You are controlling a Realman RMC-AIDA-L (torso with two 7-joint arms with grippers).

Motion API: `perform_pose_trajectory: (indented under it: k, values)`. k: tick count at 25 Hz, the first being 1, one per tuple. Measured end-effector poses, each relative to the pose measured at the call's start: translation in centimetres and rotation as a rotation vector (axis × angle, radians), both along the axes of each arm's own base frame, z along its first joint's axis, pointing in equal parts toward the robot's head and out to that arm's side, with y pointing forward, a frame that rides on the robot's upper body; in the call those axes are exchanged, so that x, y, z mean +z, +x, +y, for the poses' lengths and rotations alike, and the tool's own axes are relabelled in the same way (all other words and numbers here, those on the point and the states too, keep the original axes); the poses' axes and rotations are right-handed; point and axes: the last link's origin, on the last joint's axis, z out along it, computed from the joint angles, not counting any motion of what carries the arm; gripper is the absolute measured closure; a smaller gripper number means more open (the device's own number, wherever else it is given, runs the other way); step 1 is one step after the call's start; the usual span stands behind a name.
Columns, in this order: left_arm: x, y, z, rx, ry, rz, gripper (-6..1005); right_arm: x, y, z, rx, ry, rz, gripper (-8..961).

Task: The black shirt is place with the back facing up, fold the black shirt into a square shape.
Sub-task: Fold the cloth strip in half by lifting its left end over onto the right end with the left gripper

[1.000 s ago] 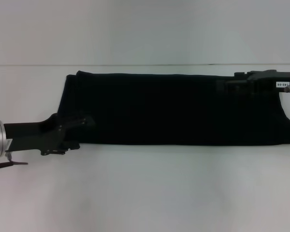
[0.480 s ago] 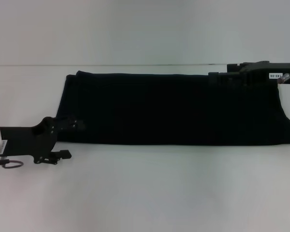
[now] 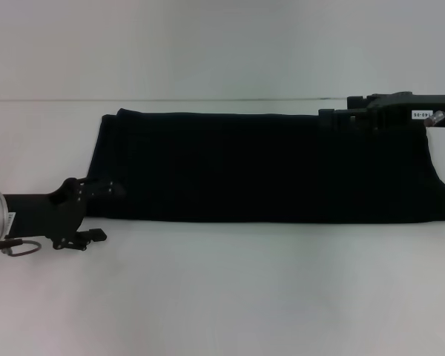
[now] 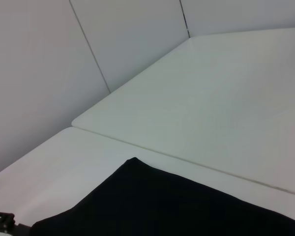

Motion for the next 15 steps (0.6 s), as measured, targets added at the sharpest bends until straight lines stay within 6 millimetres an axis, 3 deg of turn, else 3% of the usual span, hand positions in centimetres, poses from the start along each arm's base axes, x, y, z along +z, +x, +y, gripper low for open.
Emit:
perform_pose_trajectory:
  k: [15]
  values:
    - [0.35,-0.45,1.01,0.02,0.057,0.04,52,0.04,-0.09,-0.01,-0.007,0.0,0.014,47]
